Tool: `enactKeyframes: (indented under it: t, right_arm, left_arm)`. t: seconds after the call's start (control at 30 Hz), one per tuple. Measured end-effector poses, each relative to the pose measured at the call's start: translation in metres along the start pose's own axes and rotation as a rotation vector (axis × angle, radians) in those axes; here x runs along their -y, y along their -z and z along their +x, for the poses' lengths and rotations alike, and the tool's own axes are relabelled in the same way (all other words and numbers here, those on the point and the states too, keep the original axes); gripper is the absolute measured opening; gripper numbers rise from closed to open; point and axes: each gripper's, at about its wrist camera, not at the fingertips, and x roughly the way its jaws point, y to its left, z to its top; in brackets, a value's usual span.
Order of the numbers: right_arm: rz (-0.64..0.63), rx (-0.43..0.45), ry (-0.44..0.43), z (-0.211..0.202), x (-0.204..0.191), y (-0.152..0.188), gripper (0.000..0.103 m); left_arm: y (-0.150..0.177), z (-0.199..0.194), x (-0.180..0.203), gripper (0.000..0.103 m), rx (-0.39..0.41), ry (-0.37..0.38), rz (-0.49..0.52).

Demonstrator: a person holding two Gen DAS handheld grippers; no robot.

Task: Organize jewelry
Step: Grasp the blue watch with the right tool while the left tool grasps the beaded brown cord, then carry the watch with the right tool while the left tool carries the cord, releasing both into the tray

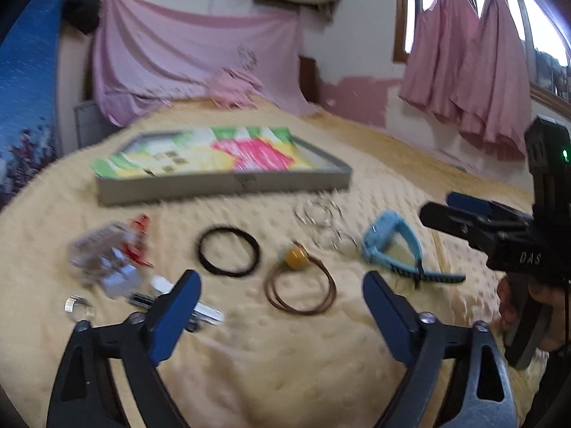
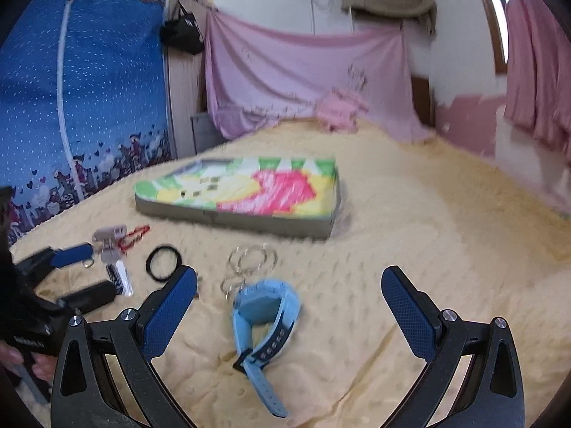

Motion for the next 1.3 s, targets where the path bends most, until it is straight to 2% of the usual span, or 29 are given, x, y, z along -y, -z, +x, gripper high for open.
enactKeyframes:
  t: [0.1, 0.17, 0.2, 0.27, 0.43, 0.53, 0.6, 0.67, 0.8, 1.3]
  right_arm:
    - [0.011, -0.04, -0.028, 0.012, -0.001, 0.009, 0.093]
    - [0.016, -0.068, -0.04, 0.021, 0.0, 0.013, 0.081]
    - [0.018, -0.082, -0.045, 0.025, -0.001, 0.015, 0.078]
    - [0.022, -0.117, -0.061, 0.037, -0.004, 0.018, 0.07]
    - [0.029, -0.195, -0.086, 0.058, -0.009, 0.025, 0.066]
    - [0.035, -0.209, -0.082, 0.065, -0.012, 0.027, 0.065]
    - [0.039, -0.214, -0.079, 0.069, -0.013, 0.027, 0.063]
    - [0.04, -0.224, -0.076, 0.071, -0.013, 0.027, 0.056]
    - [0.029, -0.219, -0.076, 0.071, -0.016, 0.027, 0.054]
    - [0.028, -0.132, -0.107, 0.048, -0.012, 0.022, 0.053]
  left_arm:
    - [0.003, 0.014, 0.001, 0.074, -0.052, 0.032, 0.002]
    - [0.005, 0.023, 0.001, 0.068, -0.089, 0.038, 0.001]
    - [0.006, 0.026, 0.001, 0.064, -0.104, 0.043, -0.001]
    - [0.007, 0.032, 0.0, 0.062, -0.127, 0.045, -0.008]
    - [0.007, 0.043, -0.008, 0.056, -0.164, 0.052, -0.044]
    - [0.006, 0.048, -0.01, 0.047, -0.174, 0.048, -0.057]
    - [0.006, 0.05, -0.012, 0.038, -0.178, 0.043, -0.067]
    - [0.006, 0.049, -0.014, 0.029, -0.173, 0.041, -0.08]
    - [0.006, 0.046, -0.014, 0.009, -0.153, 0.049, -0.08]
    - [-0.007, 0.005, -0.005, 0.007, 0.014, 0.038, -0.022]
